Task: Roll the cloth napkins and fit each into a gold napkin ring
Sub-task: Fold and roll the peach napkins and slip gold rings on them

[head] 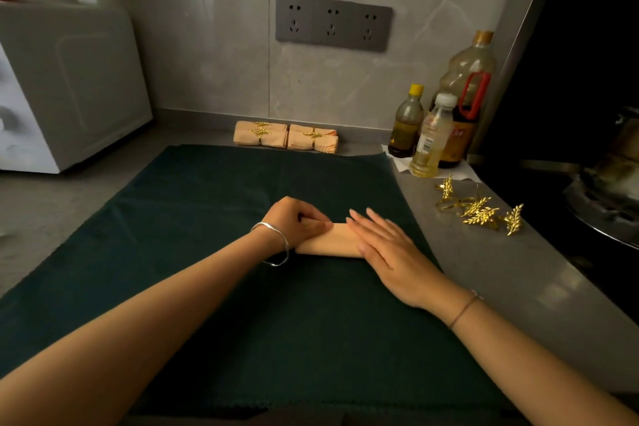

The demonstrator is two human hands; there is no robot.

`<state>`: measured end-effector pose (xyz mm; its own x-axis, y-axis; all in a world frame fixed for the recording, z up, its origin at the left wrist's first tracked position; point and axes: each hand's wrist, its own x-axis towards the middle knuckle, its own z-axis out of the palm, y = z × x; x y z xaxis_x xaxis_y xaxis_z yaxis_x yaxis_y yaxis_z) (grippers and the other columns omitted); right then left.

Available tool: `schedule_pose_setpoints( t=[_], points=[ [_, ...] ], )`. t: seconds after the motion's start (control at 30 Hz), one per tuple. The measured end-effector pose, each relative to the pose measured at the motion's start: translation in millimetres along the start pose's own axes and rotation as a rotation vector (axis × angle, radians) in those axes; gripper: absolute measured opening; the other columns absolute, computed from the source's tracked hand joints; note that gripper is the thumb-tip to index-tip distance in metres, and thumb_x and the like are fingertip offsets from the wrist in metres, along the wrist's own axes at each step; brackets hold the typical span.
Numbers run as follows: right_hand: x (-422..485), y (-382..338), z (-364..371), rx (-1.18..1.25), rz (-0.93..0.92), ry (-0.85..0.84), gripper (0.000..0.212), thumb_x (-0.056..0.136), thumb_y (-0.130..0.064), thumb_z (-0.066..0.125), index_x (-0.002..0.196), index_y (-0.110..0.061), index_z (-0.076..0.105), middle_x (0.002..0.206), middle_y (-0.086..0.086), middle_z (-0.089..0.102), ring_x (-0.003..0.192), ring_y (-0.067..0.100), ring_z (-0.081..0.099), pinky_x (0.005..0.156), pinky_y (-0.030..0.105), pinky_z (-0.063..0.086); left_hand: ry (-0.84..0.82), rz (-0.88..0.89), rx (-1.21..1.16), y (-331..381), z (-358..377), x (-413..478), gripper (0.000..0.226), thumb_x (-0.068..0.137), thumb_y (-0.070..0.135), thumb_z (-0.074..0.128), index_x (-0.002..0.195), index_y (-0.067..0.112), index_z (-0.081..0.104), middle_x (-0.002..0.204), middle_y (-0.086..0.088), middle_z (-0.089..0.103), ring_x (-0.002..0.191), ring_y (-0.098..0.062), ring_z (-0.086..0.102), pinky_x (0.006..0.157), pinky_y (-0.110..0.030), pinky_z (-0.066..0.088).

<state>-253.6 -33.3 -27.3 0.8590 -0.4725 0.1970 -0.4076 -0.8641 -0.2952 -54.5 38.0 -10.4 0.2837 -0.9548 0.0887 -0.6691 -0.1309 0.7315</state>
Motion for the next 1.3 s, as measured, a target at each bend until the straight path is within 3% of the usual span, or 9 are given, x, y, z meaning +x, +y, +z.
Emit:
schedule_pose_setpoints(
  t=[0.23,0.37,0.5,0.67,0.77,0.9,1.0,1.13,1.3],
  points=[
    [-1,3,0,0.017,0.07,-0.14,0.048,0.102,-0.039,0.019,0.149,-0.033,0.01,0.154,-0.022,0.004,0.141,-0.004,-0.004,0.115,0.021,-0.003,-0.044,0.384,0.402,7,-3,-19,0.034,0.097,0.029,0.045,0.13,0.025,0.053,0.135,0.005,0.052,0.127,-0.012,0.043,0.111,-0.028,0.028],
    [-2,2,-2,0.018,0.071,-0.171,0.049,0.102,-0.039,0.018,0.149,-0.034,0.007,0.154,-0.023,0.001,0.14,-0.006,-0.007,0.116,0.022,-0.004,-0.182,0.429,0.625,-5,1,-38,0.047,0.1,0.041,0.029,0.146,0.034,0.022,0.154,0.014,0.017,0.143,-0.007,0.008,0.115,-0.025,0.001],
    [-1,2,-3,0.03,0.054,-0.143,0.049,0.101,-0.04,0.02,0.149,-0.033,0.012,0.155,-0.021,0.006,0.141,-0.006,-0.003,0.116,0.022,-0.004,-0.271,0.398,0.609,-11,-1,-42,0.049,0.1,0.042,0.026,0.147,0.037,0.012,0.155,0.016,0.006,0.143,-0.004,-0.003,0.117,-0.029,-0.003],
    [-11,4,-18,-0.034,-0.122,0.116,0.043,0.095,-0.034,0.049,0.137,-0.03,0.043,0.141,-0.023,0.035,0.129,-0.019,0.015,0.109,0.005,-0.002,-0.277,0.415,0.616,-13,-1,-38,0.05,0.1,0.041,0.027,0.147,0.036,0.012,0.156,0.014,0.006,0.143,-0.006,-0.001,0.116,-0.028,-0.002],
    [-20,9,-23,-0.134,-0.171,0.171,0.037,0.085,-0.032,0.066,0.121,-0.027,0.062,0.119,-0.025,0.047,0.114,-0.016,0.03,0.1,-0.003,0.011,-0.266,0.424,0.618,-14,-1,-38,0.05,0.1,0.041,0.029,0.147,0.036,0.012,0.156,0.015,0.007,0.143,-0.006,0.0,0.118,-0.029,0.0],
    [-19,17,-15,-0.03,-0.104,0.19,0.033,0.083,-0.033,0.068,0.116,-0.032,0.065,0.117,-0.02,0.06,0.11,-0.008,0.047,0.095,0.005,0.028,-0.109,0.54,0.651,-13,-3,-37,0.045,0.097,0.039,0.042,0.141,0.032,0.038,0.148,0.011,0.035,0.139,-0.008,0.027,0.115,-0.028,0.018],
    [-15,19,-13,0.024,-0.092,0.232,0.03,0.08,-0.03,0.072,0.109,-0.03,0.069,0.112,-0.017,0.064,0.105,-0.006,0.053,0.093,0.009,0.037,0.064,0.666,0.611,-16,-8,-40,0.03,0.086,0.032,0.063,0.114,0.021,0.067,0.111,0.0,0.068,0.103,-0.019,0.063,0.085,-0.032,0.053],
    [-14,16,-11,-0.154,-0.204,0.285,0.023,0.078,-0.025,0.073,0.101,-0.021,0.072,0.097,-0.007,0.068,0.089,0.012,0.064,0.079,0.028,0.051,0.112,0.652,0.536,-19,-10,-42,0.026,0.086,0.032,0.064,0.108,0.019,0.069,0.102,-0.001,0.067,0.093,-0.018,0.064,0.077,-0.03,0.052],
    [-11,17,-11,-0.058,-0.15,0.309,0.02,0.082,-0.021,0.069,0.102,-0.017,0.072,0.091,-0.004,0.066,0.083,0.009,0.061,0.072,0.022,0.051,0.104,0.587,0.422,-19,-13,-38,0.028,0.088,0.035,0.058,0.106,0.017,0.068,0.101,0.001,0.067,0.09,-0.012,0.065,0.081,-0.025,0.053]
  ],
)
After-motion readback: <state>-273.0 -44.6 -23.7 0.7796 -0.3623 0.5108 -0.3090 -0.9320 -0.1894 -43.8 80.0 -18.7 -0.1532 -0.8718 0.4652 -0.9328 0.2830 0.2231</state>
